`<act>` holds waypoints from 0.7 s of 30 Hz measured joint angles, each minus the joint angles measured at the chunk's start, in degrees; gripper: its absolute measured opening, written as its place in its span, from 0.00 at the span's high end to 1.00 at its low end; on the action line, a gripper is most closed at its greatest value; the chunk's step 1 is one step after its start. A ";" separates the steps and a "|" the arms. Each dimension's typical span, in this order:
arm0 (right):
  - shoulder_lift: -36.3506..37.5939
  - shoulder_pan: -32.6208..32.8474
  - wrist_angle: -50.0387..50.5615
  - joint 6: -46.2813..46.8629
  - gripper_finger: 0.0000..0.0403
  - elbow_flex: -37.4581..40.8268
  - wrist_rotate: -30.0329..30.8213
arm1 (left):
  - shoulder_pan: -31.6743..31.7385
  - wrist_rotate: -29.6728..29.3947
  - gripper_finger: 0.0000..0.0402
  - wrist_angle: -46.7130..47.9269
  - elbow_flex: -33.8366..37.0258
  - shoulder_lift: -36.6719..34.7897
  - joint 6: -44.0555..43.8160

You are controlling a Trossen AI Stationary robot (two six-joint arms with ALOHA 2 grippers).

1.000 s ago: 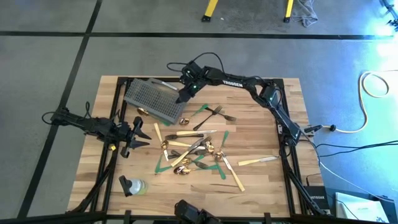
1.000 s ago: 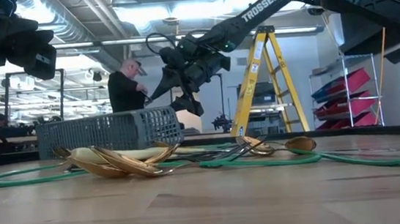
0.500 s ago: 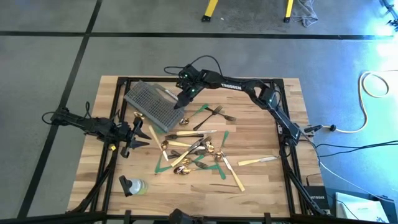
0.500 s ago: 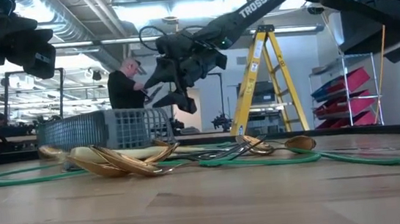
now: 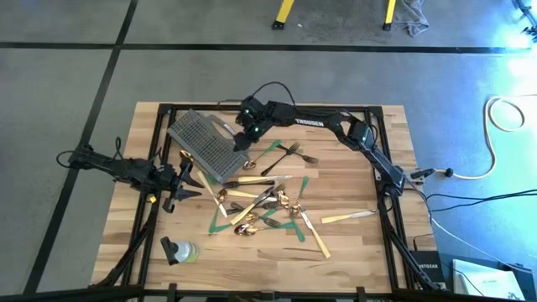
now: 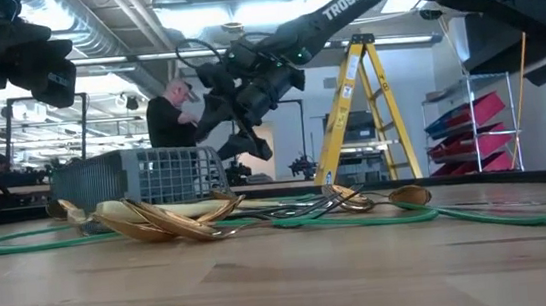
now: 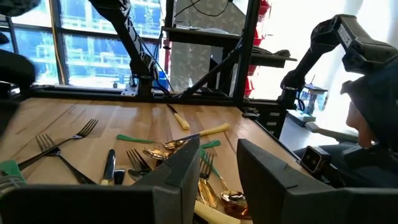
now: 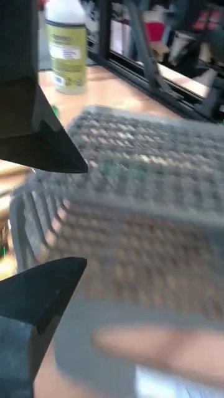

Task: Sort silverware
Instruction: Prepare the gray organizer to sort the silverware

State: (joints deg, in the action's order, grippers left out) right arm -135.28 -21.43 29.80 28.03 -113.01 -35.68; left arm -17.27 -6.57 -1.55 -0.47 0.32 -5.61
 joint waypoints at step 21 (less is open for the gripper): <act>-2.53 2.42 -17.47 6.70 0.46 5.78 -8.76 | -0.01 0.00 0.77 -0.01 0.00 -0.02 0.00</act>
State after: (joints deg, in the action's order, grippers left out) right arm -137.81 -19.00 12.33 34.73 -107.23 -44.45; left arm -17.28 -6.57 -1.56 -0.47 0.30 -5.61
